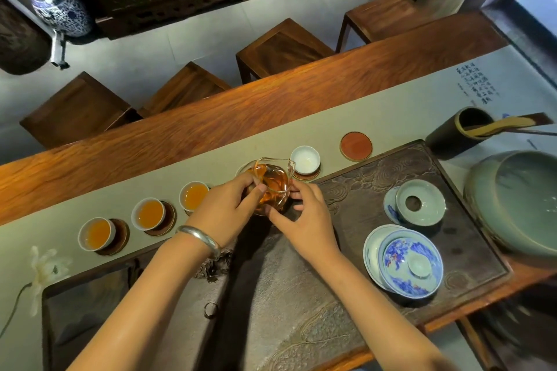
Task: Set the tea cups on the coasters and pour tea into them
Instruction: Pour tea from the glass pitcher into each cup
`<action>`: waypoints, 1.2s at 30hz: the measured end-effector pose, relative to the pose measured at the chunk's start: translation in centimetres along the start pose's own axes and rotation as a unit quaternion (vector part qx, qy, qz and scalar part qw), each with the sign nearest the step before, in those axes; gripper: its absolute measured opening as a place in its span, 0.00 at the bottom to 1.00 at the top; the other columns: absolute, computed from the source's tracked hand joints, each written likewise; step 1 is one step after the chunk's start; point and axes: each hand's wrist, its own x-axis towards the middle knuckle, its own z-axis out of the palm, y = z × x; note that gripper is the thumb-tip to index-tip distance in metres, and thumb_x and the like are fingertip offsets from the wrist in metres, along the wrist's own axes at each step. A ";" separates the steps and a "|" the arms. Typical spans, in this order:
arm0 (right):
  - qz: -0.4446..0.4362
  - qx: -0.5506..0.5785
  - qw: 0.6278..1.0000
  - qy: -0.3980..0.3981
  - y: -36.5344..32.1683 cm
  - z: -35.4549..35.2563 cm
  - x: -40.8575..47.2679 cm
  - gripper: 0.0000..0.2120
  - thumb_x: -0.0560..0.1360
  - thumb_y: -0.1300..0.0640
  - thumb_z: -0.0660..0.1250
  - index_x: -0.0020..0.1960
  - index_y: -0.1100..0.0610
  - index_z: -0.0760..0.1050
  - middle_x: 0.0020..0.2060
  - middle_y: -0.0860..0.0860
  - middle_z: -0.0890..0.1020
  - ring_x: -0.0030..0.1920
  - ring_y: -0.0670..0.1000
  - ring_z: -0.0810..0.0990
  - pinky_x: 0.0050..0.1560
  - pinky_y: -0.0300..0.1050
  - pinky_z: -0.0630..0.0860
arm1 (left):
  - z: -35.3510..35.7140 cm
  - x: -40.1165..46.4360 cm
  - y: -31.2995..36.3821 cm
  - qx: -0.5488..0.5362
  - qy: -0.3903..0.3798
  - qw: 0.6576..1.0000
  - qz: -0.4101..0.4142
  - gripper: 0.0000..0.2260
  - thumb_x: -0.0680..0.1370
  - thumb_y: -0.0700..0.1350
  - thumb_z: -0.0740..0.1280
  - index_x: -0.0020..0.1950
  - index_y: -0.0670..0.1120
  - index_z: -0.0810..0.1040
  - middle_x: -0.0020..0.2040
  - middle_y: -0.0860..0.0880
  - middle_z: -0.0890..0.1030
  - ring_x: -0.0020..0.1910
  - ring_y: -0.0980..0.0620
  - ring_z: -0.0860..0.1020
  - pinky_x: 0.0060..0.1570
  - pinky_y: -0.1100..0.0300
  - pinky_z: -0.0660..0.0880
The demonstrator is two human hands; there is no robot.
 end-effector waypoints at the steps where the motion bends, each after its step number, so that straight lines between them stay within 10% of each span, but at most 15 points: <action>1: 0.000 0.003 1.000 0.002 0.0 0.0 0.1 0.32 0.65 0.37 0.69 0.67 0.44 0.68 0.55 0.39 0.70 0.58 0.39 0.73 0.55 0.35 0.73 | 0.0 0.3 0.0 0.004 -0.002 1.000 0.001 0.10 0.79 0.53 0.58 0.43 0.51 0.73 0.31 0.55 0.73 0.31 0.55 0.73 0.34 0.57 0.70; 9: 0.014 0.037 0.999 0.015 0.8 0.4 0.9 0.34 0.65 0.38 0.71 0.69 0.46 0.68 0.56 0.40 0.70 0.58 0.39 0.74 0.54 0.34 0.73 | -0.1 1.8 0.3 0.077 0.004 0.997 0.014 0.11 0.79 0.54 0.57 0.36 0.58 0.67 0.27 0.56 0.71 0.33 0.69 0.73 0.36 0.77 0.66; 17: 0.025 0.051 0.998 0.018 1.2 1.0 1.5 0.31 0.67 0.39 0.73 0.67 0.46 0.69 0.55 0.36 0.69 0.58 0.39 0.75 0.54 0.37 0.76 | -0.3 2.9 0.1 0.085 -0.012 0.996 0.017 0.11 0.79 0.54 0.57 0.39 0.52 0.71 0.27 0.54 0.71 0.27 0.58 0.70 0.27 0.62 0.62; 36: 0.041 0.063 0.997 0.027 1.1 1.3 1.6 0.31 0.67 0.39 0.73 0.66 0.47 0.70 0.54 0.37 0.70 0.57 0.41 0.76 0.53 0.37 0.76 | -0.5 3.7 0.2 0.130 -0.036 0.991 0.004 0.12 0.79 0.55 0.56 0.44 0.49 0.72 0.31 0.53 0.74 0.29 0.56 0.72 0.27 0.59 0.64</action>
